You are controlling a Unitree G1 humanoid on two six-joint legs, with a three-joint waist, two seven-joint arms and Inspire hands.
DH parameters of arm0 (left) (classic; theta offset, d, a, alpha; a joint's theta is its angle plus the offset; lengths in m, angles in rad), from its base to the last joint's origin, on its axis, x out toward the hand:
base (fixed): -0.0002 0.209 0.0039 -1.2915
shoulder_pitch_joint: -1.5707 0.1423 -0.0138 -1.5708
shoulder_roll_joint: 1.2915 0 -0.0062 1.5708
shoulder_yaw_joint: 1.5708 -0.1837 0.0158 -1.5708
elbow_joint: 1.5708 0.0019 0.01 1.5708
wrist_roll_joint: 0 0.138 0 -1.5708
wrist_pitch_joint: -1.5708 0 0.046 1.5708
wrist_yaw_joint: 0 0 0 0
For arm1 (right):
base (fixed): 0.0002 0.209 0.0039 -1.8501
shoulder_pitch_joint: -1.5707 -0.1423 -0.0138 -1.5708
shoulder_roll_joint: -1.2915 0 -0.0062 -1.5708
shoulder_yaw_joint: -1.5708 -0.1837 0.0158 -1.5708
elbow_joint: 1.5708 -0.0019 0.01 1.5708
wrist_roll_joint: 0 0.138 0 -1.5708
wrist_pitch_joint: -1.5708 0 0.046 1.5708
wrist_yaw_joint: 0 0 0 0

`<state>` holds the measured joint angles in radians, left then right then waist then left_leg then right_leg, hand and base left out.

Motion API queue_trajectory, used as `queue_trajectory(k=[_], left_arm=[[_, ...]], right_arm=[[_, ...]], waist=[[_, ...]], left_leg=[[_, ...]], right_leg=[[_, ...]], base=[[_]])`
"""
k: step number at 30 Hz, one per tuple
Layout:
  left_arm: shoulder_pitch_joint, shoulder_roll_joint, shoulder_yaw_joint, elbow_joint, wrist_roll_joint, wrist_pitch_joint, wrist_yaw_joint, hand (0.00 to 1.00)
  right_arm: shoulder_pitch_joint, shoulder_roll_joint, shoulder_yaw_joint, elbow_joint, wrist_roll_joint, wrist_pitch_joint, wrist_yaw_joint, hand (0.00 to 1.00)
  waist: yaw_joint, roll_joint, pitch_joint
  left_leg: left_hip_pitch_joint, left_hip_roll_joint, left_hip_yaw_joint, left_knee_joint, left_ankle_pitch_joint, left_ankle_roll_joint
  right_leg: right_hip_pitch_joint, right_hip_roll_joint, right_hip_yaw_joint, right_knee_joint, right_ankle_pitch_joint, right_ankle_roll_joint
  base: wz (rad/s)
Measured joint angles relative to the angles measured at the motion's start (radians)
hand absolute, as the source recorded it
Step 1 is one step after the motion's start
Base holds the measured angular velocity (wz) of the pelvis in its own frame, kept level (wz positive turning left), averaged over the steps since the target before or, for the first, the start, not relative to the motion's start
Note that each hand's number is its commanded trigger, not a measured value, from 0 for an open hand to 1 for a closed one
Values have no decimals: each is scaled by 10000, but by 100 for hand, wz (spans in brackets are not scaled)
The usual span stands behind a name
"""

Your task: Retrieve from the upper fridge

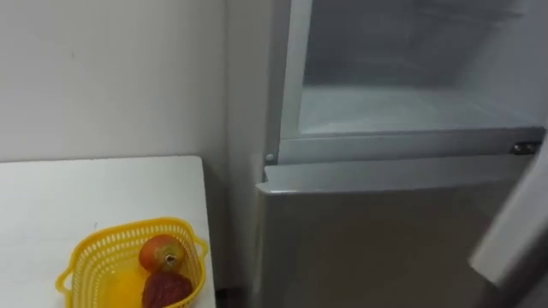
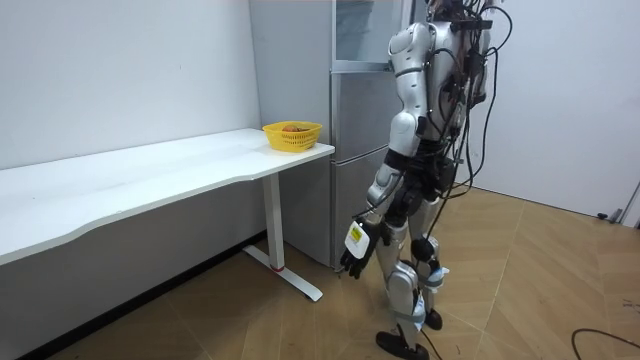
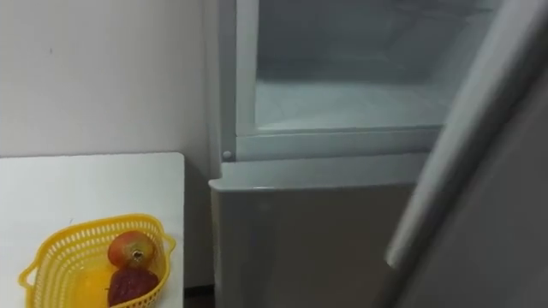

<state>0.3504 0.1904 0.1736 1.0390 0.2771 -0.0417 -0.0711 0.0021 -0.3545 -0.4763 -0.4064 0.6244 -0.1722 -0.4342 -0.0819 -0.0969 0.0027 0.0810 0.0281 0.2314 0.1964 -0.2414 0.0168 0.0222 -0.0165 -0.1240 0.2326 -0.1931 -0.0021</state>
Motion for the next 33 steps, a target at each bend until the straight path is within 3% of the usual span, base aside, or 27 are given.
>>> queue_trajectory(k=[5, 14, 21, 29, 33], left_arm=[[4, -48, -107, 293, -9, 113, -18, 0], [-13, -280, -217, 417, 118, 282, 0, 0], [67, -277, -397, 515, 99, 464, -111, 0], [56, -272, -413, 516, 100, 456, -266, 0], [56, -273, -430, 564, 101, 458, -278, 0]], right_arm=[[-534, 62, 799, 49, -288, -31, 345, 0], [-1142, 118, 1369, 781, -1133, -123, 452, 0], [-1362, 118, 1427, 1146, -1256, -117, 452, 0], [-1361, 118, 1513, 1152, -1259, -209, 472, 0], [-1361, 119, 1551, 1203, -1257, -203, 471, 0]], waist=[[605, 72, 0], [913, 120, 37], [975, 105, 63], [931, 143, 7], [929, 72, 49]], left_leg=[[25, 4, -341, 25, 8, -16], [59, -22, -630, 80, 23, -43], [191, -54, -787, 80, 41, -49], [208, -54, -792, 94, 51, -53], [330, -56, -791, 76, 51, -52]], right_leg=[[212, -8, -322, -133, 21, -20], [487, -106, -770, -151, 21, -24], [639, -109, -838, -289, 22, -30], [676, -89, -805, -271, 44, -50], [773, -90, -808, -287, 42, -48]], base=[[17], [11], [3], [-2], [0]])
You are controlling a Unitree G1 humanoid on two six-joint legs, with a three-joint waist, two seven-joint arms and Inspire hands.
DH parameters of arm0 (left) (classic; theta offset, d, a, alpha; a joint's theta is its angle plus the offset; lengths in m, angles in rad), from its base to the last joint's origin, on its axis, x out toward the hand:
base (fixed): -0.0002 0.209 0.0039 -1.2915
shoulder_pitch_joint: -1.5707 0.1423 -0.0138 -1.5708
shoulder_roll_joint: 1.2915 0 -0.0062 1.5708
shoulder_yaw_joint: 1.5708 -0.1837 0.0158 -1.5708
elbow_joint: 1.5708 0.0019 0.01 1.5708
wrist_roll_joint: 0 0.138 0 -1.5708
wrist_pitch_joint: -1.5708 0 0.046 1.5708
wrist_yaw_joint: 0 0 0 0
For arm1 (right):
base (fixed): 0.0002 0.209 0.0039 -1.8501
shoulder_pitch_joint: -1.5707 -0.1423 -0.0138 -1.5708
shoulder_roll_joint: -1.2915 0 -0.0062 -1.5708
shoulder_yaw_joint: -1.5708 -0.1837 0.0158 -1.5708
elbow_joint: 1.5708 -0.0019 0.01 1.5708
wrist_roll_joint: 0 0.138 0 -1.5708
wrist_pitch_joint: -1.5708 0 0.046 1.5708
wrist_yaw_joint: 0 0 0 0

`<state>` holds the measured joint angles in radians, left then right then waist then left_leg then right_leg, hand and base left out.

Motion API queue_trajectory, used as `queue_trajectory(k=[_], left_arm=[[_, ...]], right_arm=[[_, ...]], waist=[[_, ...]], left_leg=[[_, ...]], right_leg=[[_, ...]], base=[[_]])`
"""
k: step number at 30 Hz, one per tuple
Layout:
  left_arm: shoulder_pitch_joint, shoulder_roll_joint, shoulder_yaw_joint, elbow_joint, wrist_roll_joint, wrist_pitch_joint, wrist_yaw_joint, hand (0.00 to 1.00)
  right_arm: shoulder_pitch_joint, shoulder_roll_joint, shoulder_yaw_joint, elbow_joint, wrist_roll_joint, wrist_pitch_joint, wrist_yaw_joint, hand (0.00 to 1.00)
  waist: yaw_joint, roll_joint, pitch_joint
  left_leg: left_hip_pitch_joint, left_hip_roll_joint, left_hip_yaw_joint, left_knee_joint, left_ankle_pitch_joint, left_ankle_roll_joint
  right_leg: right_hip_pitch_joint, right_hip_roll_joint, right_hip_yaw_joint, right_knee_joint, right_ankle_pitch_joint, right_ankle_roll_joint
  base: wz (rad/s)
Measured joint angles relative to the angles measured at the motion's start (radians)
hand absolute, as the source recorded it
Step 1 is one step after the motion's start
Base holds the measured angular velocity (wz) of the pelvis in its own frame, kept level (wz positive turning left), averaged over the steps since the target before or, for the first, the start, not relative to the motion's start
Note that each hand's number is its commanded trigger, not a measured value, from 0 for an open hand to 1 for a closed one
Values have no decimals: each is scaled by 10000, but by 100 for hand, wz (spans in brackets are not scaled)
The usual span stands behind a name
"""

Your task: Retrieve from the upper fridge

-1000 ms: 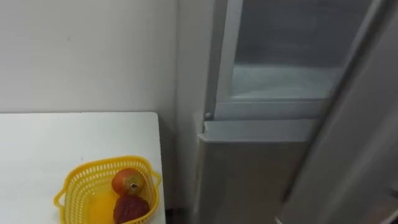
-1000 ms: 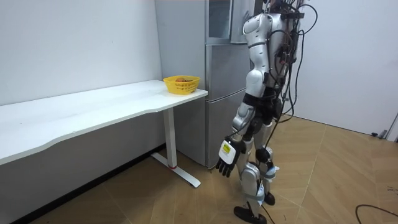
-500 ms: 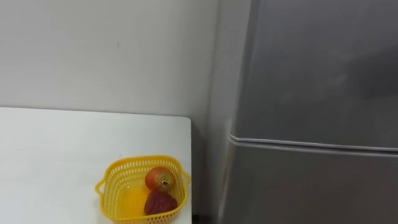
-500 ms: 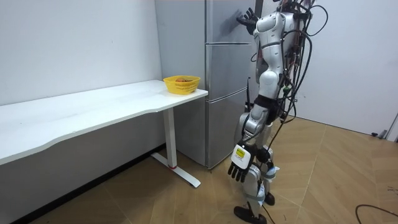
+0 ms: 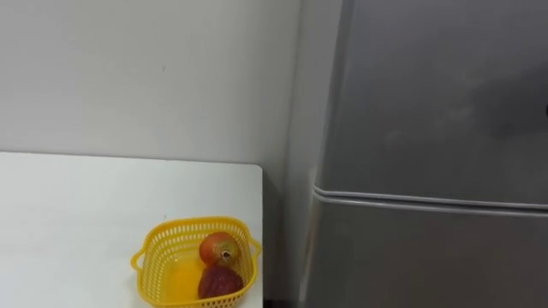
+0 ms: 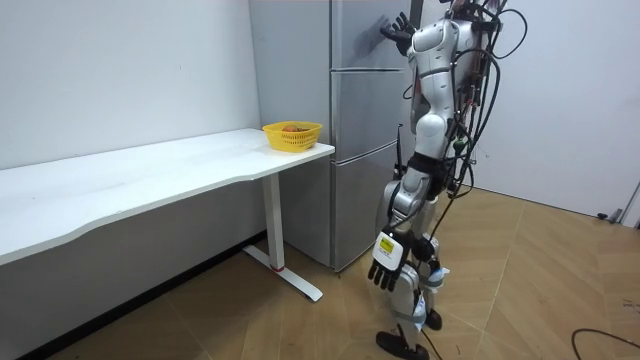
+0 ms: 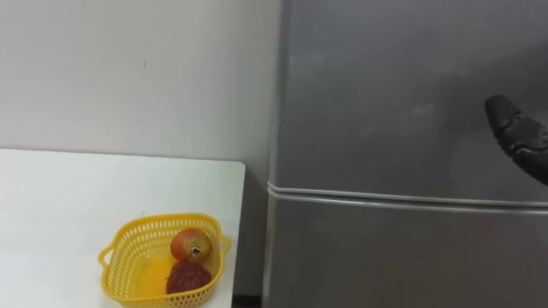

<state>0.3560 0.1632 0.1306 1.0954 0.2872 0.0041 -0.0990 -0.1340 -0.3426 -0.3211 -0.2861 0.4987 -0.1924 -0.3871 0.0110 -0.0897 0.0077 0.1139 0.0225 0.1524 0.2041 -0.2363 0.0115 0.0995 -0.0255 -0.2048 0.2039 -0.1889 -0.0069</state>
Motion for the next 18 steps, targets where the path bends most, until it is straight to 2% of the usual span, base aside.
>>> queue_trajectory(k=[4, 7, 8, 11, 13, 18], left_arm=[[-35, 24, 1, -36, -2, 0, 2, 0], [-31, 34, 30, -46, 0, -5, 4, 0], [-26, 51, 54, -53, 5, -5, 13, 0], [19, 92, 185, -54, -3, -48, 26, 0], [20, 127, 233, -56, -2, -111, 67, 0], [26, 130, 352, -63, 9, -122, 36, 0]], right_arm=[[0, -1, 19, 0, 0, 8, 6, 0], [0, -1, -51, -4, 3, 23, 7, 0], [1, -1, -85, -9, 19, 27, 3, 0], [33, -32, -177, -17, 73, 59, 1, 0], [32, -77, -181, -18, 56, 59, 1, 0], [49, -78, -544, -18, 64, 57, 98, 0]], waist=[[-47, -21, -3], [-97, -31, -60], [-113, -36, -111], [-176, -87, -149], [-257, -92, -150], [-457, 75, -119]], left_leg=[[-31, 0, -1, -46, 0, 0], [-107, 2, 13, 7, 0, 0], [-156, 4, 11, 20, 0, -1], [-146, 5, 4, 20, 1, -1], [-136, 7, 3, 17, 0, -1], [-141, 30, 68, 16, -3, -1]], right_leg=[[-15, 3, -9, -8, -3, 2], [-129, 0, 5, 4, -1, 1], [-144, 1, -1, 6, 1, -1], [-120, 5, -7, -1, 2, -2], [-97, 11, -5, -6, 4, -1], [-111, 13, -3, -12, 12, -2]], base=[[0], [0], [0], [2], [2], [1]])
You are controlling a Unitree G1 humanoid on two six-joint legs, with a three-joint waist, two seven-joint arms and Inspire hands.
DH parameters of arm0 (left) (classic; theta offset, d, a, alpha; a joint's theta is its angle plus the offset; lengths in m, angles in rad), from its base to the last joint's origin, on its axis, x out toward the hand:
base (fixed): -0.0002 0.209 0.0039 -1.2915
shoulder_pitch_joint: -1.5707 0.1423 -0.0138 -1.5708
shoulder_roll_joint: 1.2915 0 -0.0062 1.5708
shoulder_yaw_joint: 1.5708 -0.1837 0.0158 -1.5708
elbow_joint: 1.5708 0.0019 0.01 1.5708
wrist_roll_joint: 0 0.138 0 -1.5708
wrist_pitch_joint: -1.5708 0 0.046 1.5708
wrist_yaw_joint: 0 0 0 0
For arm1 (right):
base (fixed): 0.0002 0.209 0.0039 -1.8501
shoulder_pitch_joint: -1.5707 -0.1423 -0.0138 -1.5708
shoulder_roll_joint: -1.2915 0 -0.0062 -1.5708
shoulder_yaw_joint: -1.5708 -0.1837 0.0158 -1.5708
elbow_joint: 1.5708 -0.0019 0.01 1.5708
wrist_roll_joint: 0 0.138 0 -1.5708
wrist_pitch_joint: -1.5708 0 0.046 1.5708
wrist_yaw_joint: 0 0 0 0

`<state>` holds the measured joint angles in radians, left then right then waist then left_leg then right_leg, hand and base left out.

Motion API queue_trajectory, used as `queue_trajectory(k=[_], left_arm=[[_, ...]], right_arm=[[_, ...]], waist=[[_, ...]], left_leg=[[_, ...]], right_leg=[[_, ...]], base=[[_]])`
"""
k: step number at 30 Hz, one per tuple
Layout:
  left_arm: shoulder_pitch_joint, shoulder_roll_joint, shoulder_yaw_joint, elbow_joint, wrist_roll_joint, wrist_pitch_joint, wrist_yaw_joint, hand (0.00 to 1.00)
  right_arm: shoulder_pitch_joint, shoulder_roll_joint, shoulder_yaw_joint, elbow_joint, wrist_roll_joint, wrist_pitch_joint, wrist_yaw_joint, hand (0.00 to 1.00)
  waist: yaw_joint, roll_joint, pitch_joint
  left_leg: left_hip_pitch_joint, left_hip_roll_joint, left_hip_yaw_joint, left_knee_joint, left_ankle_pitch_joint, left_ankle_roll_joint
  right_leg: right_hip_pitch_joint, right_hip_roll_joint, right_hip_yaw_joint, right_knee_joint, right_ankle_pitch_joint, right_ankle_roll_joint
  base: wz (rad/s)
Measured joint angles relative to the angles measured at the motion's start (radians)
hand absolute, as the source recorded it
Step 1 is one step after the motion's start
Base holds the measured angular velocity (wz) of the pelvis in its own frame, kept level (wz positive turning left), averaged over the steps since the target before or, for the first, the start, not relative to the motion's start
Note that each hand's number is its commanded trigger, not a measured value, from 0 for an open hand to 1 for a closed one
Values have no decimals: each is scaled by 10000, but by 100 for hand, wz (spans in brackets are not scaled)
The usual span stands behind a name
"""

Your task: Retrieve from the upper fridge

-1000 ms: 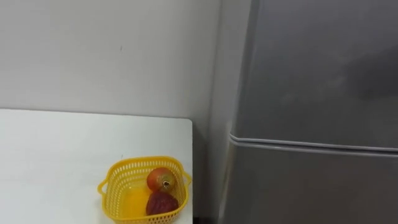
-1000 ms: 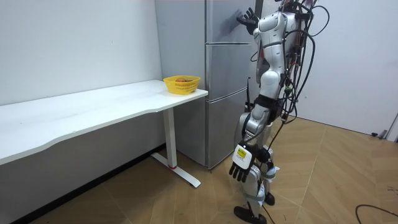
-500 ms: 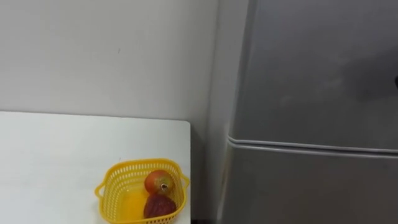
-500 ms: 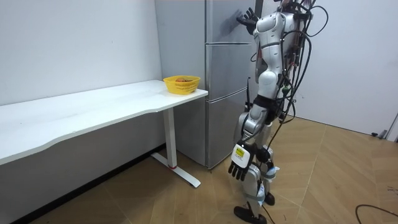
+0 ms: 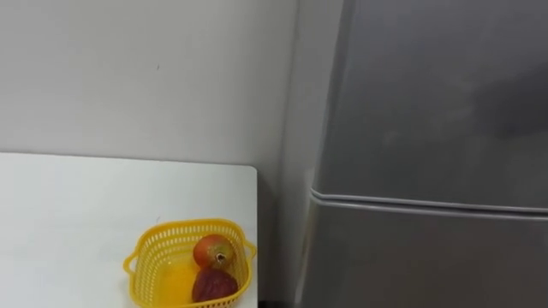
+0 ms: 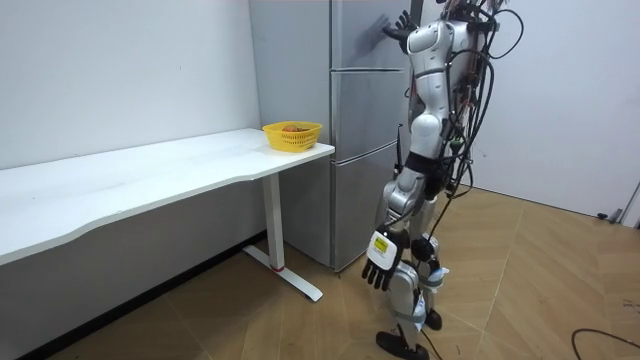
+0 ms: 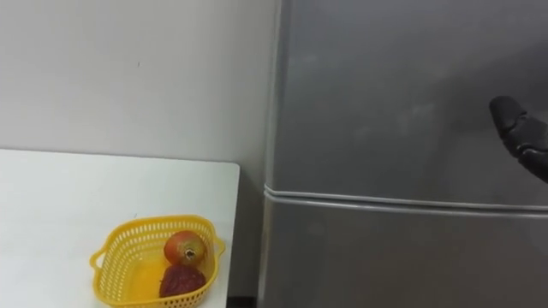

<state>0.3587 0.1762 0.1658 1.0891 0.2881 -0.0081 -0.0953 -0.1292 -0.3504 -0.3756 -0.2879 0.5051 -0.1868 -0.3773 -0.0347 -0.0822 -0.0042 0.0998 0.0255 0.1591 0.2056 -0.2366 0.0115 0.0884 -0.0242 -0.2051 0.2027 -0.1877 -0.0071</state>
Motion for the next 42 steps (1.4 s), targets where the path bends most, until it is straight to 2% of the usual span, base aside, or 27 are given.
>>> queue_trajectory(k=[3, 4, 5, 7, 10, 12, 13, 18, 21, 23, 27, 29, 34, 36, 39, 42], left_arm=[[23, 9, -12, -4, -14, 5, 1, 0], [22, 16, -9, -7, -31, 3, 5, 0], [15, 17, -10, -18, -21, 2, 14, 0], [13, 17, -6, -87, -17, 2, 12, 0], [27, 27, 89, -138, -8, -3, 7, 0], [31, 80, 55, -138, -9, 4, 14, 0], [-37, 84, 29, -159, -4, 25, 43, 0], [-156, 85, -39, -730, -16, 135, 100, 0], [-249, 81, -236, -796, -25, 133, 369, 0], [-267, 64, -254, -795, -41, 147, 491, 0], [-269, 60, -646, -800, -17, 255, 543, 0], [-293, 28, -693, -853, -27, 250, 628, 0], [-273, -140, -695, -894, -53, 259, 665, 0], [-312, -144, -718, -890, -107, 297, 667, 0], [-453, -169, -734, -853, -155, 426, 660, 0], [-489, -175, -712, -765, -100, 617, 609, 0]], right_arm=[[174, -13, -118, -11, 5, -39, -16, 0], [370, -12, -192, -6, 45, -51, -13, 0], [625, -11, -361, -3, 88, -51, -19, 0], [1052, -10, -692, 5, 149, -50, -141, 0], [1698, -9, -1301, 80, 139, -55, -363, 0], [2029, -8, -1388, 318, -18, -94, -558, 0], [2312, 17, -1411, 543, -45, -89, -723, 0], [3700, 842, -1499, 1441, 18, 62, -1328, 0], [4272, 1076, -1202, 2732, -22, 58, -1475, 0], [4492, 1399, -1008, 4107, -35, 69, -1461, 0], [4665, 1723, -354, 5982, 295, 132, -1423, 0], [4639, 2004, -68, 7464, 803, 150, -1211, 0], [4401, 2206, 24, 10608, 918, 288, -667, 0], [4251, 2267, 114, 11603, 915, 414, -465, 0], [4163, 2275, 398, 12736, 817, 798, -57, 0], [4008, 2274, 379, 13821, -100, 1077, 283, 0]], waist=[[-285, 124, -8], [-459, 212, 9], [-571, 233, -10], [-727, 321, 11], [-779, 470, -22], [-963, 517, -14], [-1015, 550, -8], [-1042, 616, 0], [-1050, 662, -11], [-998, 677, -8], [-1036, 805, -11], [-998, 838, -15], [-1035, 959, -72], [-1047, 936, -56], [-1069, 899, -50], [-1011, 904, -29]], left_leg=[[-3, 57, 14, -32, -3, 0], [0, 59, 15, -34, -4, 0], [1, 58, 33, -28, -4, 0], [4, 61, 84, -39, -4, 0], [102, 130, 411, -172, -9, -9], [173, 138, 472, -199, -14, -21], [196, 135, 570, -221, -19, -29], [152, 144, 814, -273, -42, -67], [187, 152, 955, -327, -41, -69], [244, 156, 1046, -382, -41, -70], [284, 153, 1100, -397, -42, -68], [282, 145, 1103, -402, -41, -69], [378, 137, 973, -397, -40, -70], [448, 137, 932, -398, -39, -71], [523, 144, 832, -390, -39, -72], [536, 138, 750, -374, -39, -72]], right_leg=[[-20, -2, 2, 7, 0, 0], [-18, 2, 46, 6, 0, 0], [-24, 4, 79, 7, 0, 0], [-43, 5, 112, 7, 1, 0], [-140, 84, 354, 15, 21, -23], [-107, 114, 428, 11, 22, -24], [-154, 144, 606, 18, 22, -25], [-351, 226, 854, 10, 33, -44], [-380, 260, 1064, 21, 39, -52], [-383, 280, 1160, 1, 39, -52], [-375, 260, 1211, 0, 35, -46], [-369, 261, 1216, -23, 31, -39], [-137, 254, 1142, -158, 24, -25], [-46, 245, 1092, -187, 21, -31], [130, 171, 936, -273, -9, -40], [120, 155, 873, -333, -28, -17]], base=[[0], [0], [0], [-9], [-27], [-18], [-21], [-18], [-15], [-11], [-6], [0], [7], [8], [15], [11]])
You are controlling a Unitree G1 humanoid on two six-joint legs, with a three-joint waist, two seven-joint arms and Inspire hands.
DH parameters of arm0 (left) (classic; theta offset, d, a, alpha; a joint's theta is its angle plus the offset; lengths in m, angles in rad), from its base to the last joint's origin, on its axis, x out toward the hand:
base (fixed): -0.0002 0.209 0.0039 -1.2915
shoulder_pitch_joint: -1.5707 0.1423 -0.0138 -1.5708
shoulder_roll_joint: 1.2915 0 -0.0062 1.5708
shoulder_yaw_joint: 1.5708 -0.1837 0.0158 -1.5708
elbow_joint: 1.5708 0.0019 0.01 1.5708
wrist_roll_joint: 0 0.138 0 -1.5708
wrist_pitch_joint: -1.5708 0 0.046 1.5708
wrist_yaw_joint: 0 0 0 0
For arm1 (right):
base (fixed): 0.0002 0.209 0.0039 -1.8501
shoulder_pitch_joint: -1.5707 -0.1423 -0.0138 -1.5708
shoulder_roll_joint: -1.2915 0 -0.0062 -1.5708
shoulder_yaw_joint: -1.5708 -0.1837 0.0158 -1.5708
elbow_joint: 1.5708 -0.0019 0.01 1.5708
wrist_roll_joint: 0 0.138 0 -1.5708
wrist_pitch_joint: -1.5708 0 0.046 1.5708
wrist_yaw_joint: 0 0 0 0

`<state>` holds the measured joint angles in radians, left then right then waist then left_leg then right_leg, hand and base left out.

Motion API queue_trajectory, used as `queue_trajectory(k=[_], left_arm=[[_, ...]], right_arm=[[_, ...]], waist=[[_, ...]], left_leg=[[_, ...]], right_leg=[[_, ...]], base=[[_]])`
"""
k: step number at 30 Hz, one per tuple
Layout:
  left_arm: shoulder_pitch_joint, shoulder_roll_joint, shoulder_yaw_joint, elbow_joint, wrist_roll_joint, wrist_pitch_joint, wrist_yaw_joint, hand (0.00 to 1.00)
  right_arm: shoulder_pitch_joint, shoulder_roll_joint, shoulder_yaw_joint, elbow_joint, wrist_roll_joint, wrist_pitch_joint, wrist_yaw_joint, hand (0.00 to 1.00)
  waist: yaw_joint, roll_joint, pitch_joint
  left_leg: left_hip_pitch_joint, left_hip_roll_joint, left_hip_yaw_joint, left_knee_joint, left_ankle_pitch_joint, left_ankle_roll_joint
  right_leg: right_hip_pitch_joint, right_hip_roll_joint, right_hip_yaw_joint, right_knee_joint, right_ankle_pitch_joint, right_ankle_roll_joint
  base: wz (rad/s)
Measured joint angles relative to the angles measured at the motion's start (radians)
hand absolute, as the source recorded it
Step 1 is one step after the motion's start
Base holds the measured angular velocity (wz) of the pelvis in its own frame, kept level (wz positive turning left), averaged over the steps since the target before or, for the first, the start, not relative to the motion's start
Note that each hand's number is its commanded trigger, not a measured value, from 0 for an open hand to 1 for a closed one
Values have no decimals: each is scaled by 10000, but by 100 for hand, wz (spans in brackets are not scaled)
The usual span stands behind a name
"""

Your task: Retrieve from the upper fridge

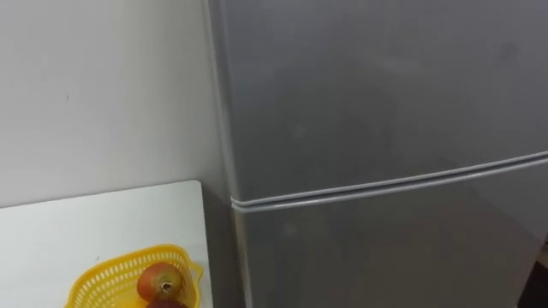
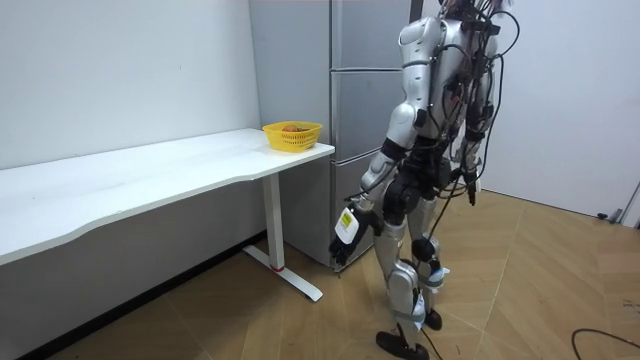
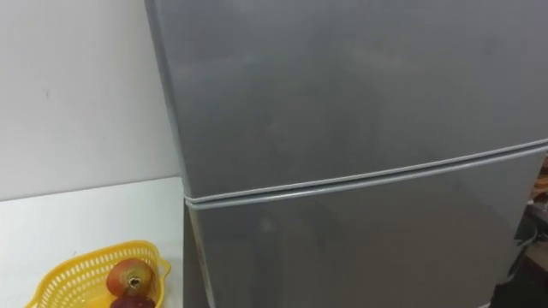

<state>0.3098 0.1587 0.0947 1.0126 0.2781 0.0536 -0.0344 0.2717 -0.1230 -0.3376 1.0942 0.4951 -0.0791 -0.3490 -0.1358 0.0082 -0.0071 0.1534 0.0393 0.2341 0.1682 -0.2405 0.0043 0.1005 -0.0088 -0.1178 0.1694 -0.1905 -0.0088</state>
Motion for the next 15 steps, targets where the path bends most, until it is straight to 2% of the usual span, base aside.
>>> queue_trajectory(k=[3, 5, 6, 10, 15], left_arm=[[136, -5, 5, 3, -3, 300, -118, 0], [90, -3, 7, 97, 7, 637, -230, 0], [35, -3, 0, 96, 9, 708, -260, 0], [-93, -3, -17, 124, 220, 1110, -650, 0], [-169, -44, -412, 282, 423, 1452, -736, 0]], right_arm=[[-119, -11, 120, 581, -448, 399, 445, 0], [-167, -26, 587, 903, -750, 803, 966, 0], [-179, -32, 749, 967, -802, 883, 1126, 0], [-395, -40, 1400, 1176, -2323, 1381, 2200, 0], [-1002, -46, 2037, 1188, -3461, 1451, 2670, 0]], waist=[[76, -16, 22], [132, -65, 42], [186, -75, 44], [605, -23, 51], [679, 67, 62]], left_leg=[[-29, -7, -89, -6, 0, 1], [-102, -13, -225, -1, -1, 2], [-106, -16, -235, 1, -1, 3], [-135, -18, -263, 7, -2, 3], [-229, -89, -380, 22, 0, 2]], right_leg=[[-21, -17, -26, 16, -19, 18], [-32, -51, -176, 4, -18, 21], [-35, -58, -201, 4, -16, 24], [-41, -48, -246, -13, -13, 23], [-88, 0, -271, -7, -10, 18]], base=[[6], [15], [6], [0], [3]])
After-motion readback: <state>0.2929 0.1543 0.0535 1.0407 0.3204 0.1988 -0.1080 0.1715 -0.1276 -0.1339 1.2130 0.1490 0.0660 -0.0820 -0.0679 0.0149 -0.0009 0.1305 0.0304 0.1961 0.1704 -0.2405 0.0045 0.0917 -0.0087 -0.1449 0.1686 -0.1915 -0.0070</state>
